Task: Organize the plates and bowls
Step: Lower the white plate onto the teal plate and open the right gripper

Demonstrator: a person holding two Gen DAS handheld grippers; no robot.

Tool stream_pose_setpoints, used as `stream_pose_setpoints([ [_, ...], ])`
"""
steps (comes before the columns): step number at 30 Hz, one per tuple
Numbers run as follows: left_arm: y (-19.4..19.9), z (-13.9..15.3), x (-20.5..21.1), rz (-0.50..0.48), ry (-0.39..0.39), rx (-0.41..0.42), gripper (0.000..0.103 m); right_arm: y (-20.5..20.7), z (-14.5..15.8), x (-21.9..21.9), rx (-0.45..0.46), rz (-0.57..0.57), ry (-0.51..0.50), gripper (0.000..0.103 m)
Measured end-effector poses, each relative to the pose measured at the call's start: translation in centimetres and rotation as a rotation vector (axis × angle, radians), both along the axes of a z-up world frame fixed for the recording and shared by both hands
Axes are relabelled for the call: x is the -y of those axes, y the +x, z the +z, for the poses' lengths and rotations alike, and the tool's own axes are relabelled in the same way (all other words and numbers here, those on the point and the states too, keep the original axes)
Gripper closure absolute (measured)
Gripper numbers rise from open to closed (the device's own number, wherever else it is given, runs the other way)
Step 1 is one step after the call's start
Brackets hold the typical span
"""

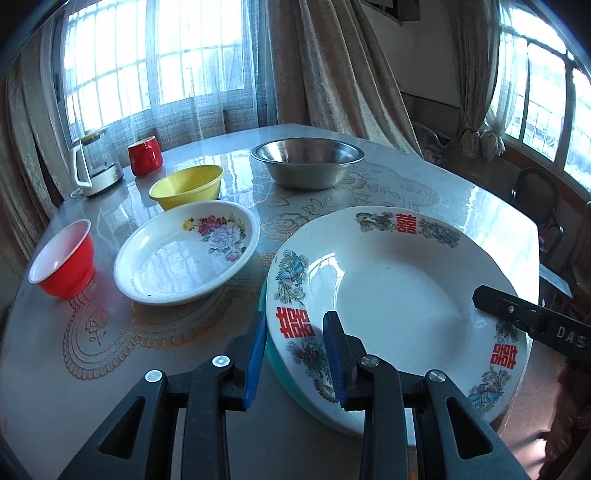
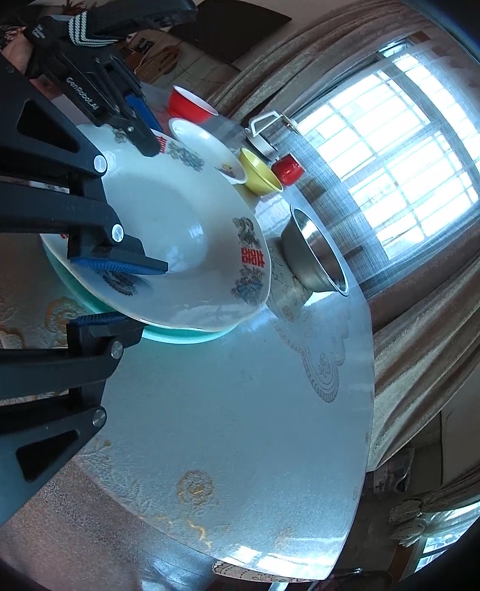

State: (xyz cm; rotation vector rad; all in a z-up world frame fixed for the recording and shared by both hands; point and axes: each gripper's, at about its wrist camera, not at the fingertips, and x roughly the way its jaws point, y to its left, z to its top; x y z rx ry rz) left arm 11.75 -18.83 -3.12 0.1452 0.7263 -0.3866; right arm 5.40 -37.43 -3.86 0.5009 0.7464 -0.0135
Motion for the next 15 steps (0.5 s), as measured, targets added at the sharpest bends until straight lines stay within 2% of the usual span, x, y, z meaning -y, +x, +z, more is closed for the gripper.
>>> stream_pose_setpoints([
  [11, -0.07, 0.05, -0.22, 0.015, -0.001, -0.006, 0.069, 0.37, -0.2, -0.16, 0.008, -0.011, -0.014, 0.084],
  [15, -0.61, 0.24, -0.54, 0.011, -0.013, -0.014, 0.069, 0.1, 0.2, -0.67, -0.007, -0.017, -0.023, 0.076],
])
